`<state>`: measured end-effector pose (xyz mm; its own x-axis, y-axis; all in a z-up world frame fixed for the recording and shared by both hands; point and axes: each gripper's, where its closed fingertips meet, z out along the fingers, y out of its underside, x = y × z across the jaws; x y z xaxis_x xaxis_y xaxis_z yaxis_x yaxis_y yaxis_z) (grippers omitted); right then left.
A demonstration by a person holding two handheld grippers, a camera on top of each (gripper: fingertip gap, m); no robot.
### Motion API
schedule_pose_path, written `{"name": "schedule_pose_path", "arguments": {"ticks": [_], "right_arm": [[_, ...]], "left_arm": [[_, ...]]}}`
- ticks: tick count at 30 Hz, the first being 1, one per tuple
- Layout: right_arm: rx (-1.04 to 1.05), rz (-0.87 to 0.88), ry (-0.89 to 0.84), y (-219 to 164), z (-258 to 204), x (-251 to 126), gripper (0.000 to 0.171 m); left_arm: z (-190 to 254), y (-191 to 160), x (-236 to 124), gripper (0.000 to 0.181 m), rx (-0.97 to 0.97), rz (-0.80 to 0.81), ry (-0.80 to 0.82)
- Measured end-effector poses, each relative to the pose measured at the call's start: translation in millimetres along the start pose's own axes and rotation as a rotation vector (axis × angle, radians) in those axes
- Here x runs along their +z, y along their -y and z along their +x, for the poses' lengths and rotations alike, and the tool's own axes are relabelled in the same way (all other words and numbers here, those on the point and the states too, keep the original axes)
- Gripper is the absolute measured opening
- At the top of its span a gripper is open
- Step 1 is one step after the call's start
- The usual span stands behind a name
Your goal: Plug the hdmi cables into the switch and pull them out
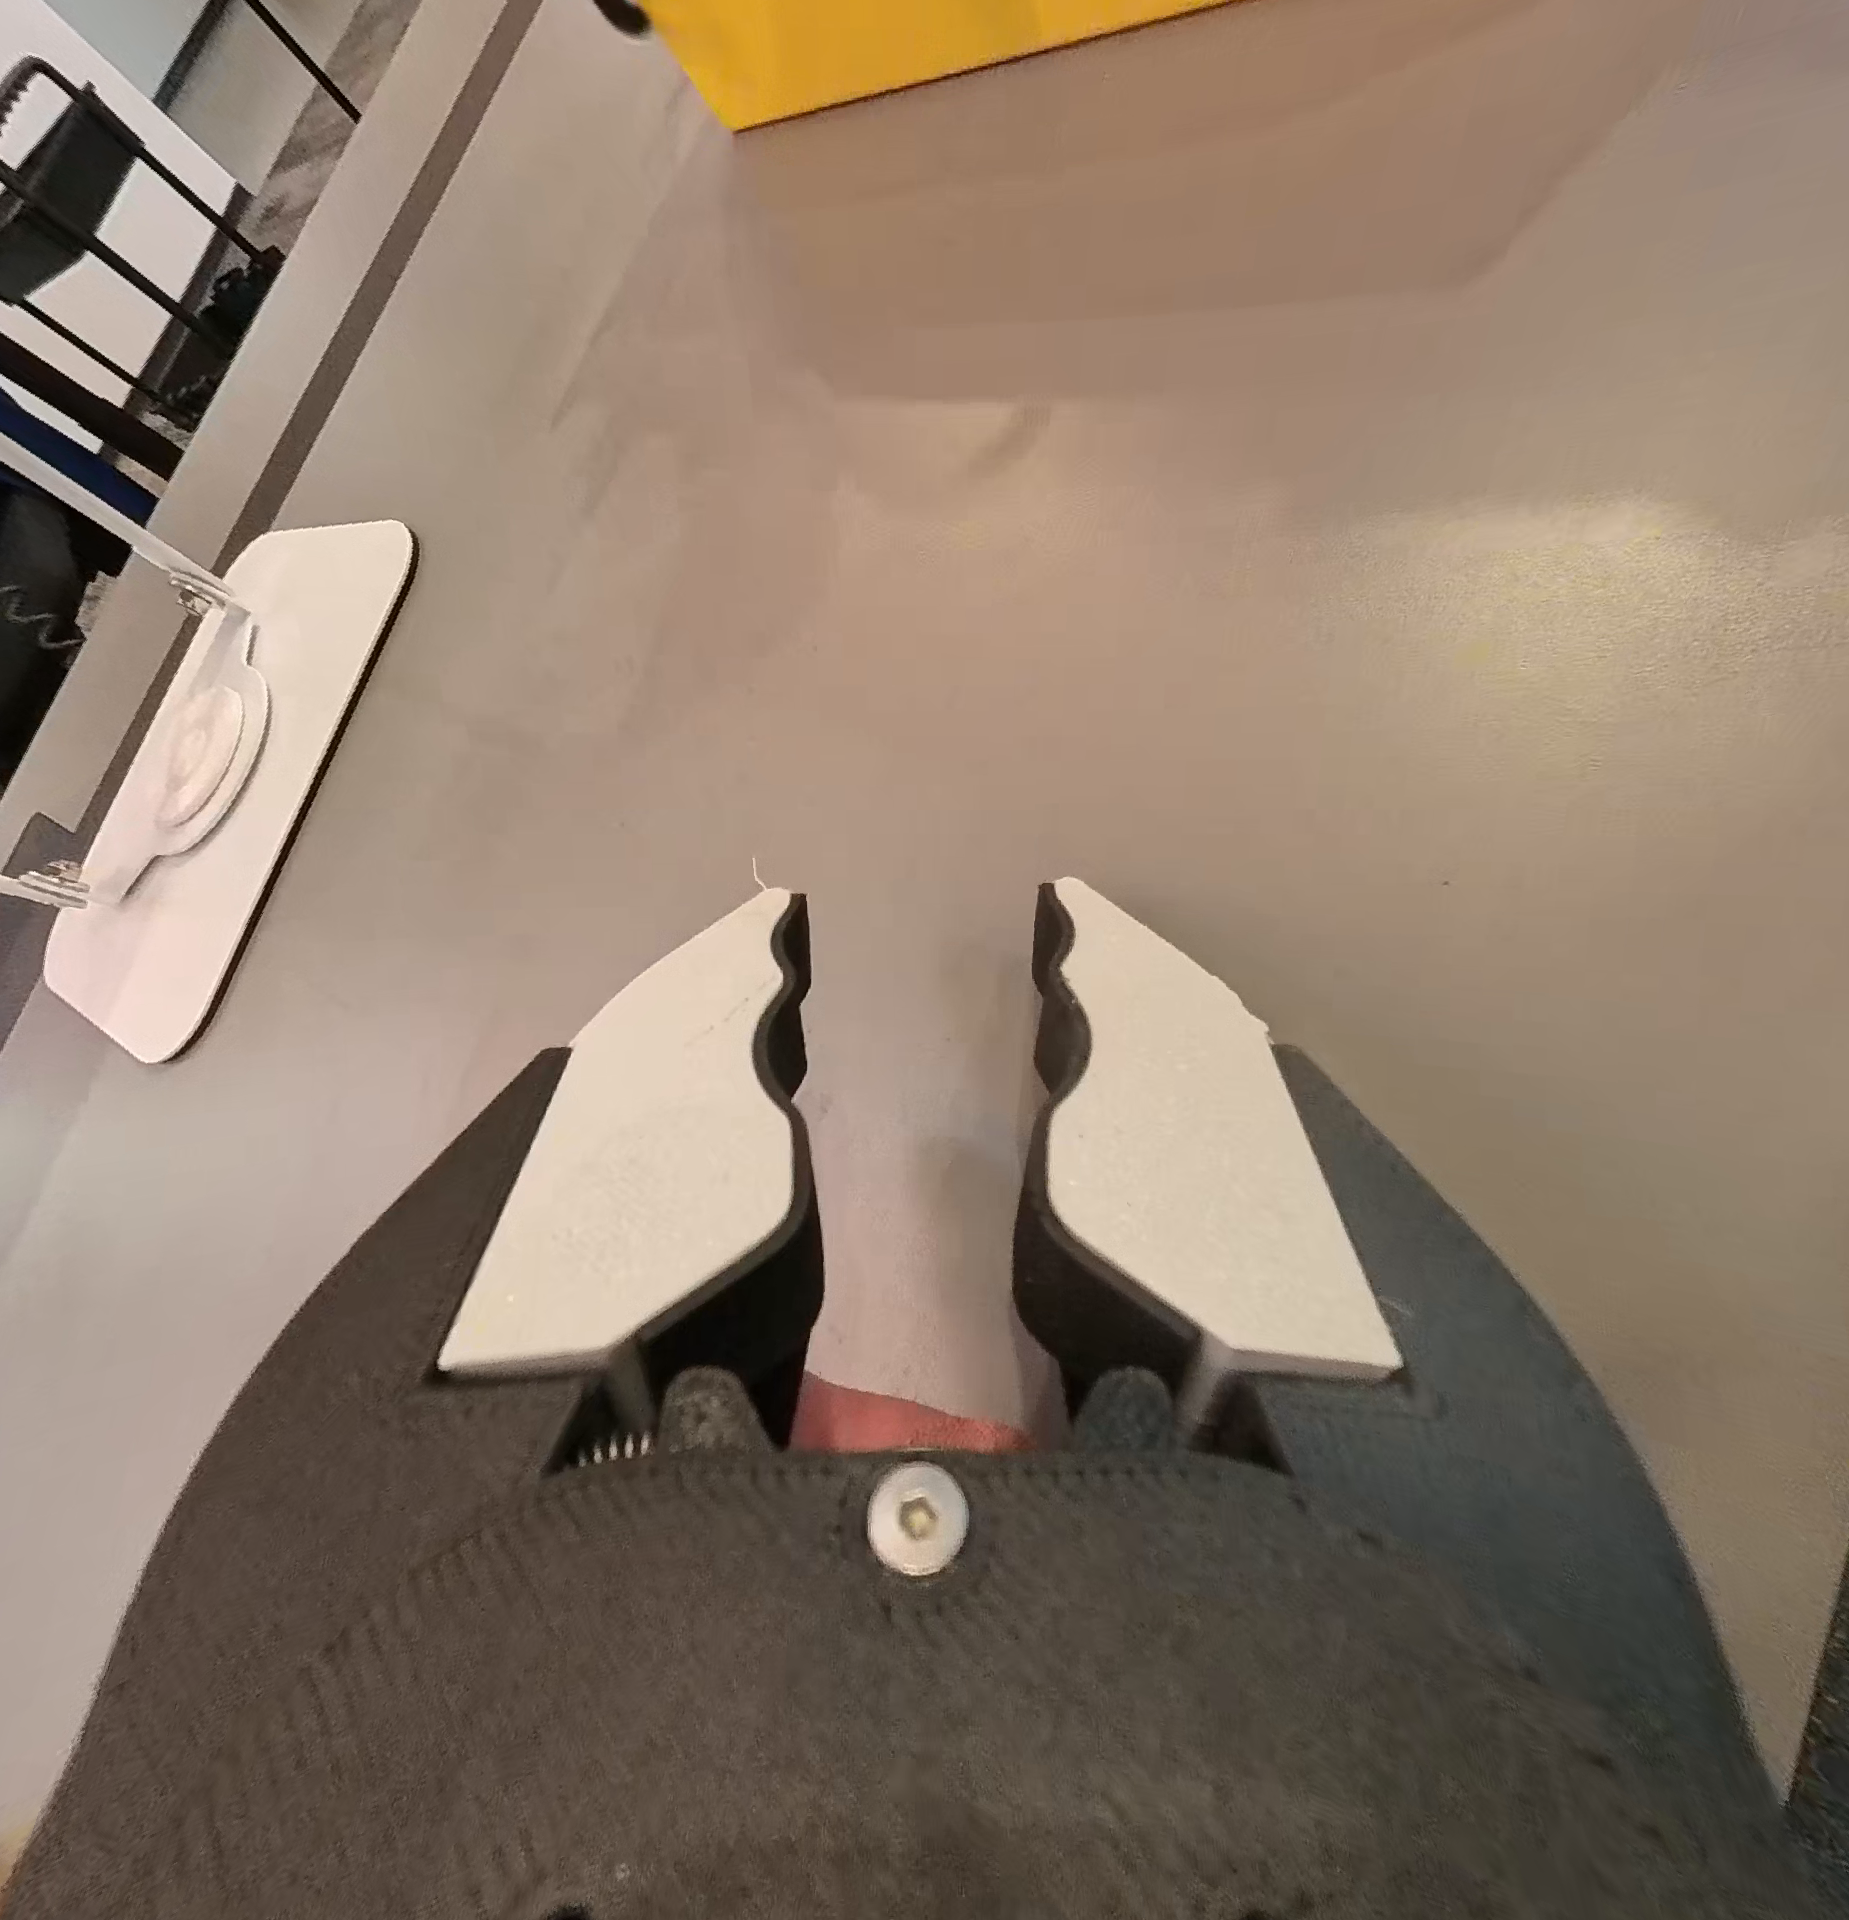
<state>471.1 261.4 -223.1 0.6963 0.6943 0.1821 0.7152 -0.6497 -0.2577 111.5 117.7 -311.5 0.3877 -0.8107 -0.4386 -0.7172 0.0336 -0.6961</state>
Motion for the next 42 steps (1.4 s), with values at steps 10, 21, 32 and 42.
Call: {"name": "schedule_pose_path", "arguments": {"ticks": [10, 21, 32, 42], "right_arm": [[-0.005, -0.248, -0.01, -39, 3, 76, 0.0], [0.016, -0.436, 0.006, -45, -3, 94, 0.0], [0.023, -0.087, 0.021, 21, -10, 36, 0.033], [0.028, 0.291, 0.039, 82, -33, -39, 0.052]], "left_arm": [[0, 0, 0, 0.041, -0.008, -0.003, -0.006], [0, 0, 0, 0.041, -0.006, -0.002, -0.002], [0, 0, 0, 0.04, -0.012, -0.006, -0.008], [0, 0, 0, 0.04, -0.009, -0.005, -0.005]]}}
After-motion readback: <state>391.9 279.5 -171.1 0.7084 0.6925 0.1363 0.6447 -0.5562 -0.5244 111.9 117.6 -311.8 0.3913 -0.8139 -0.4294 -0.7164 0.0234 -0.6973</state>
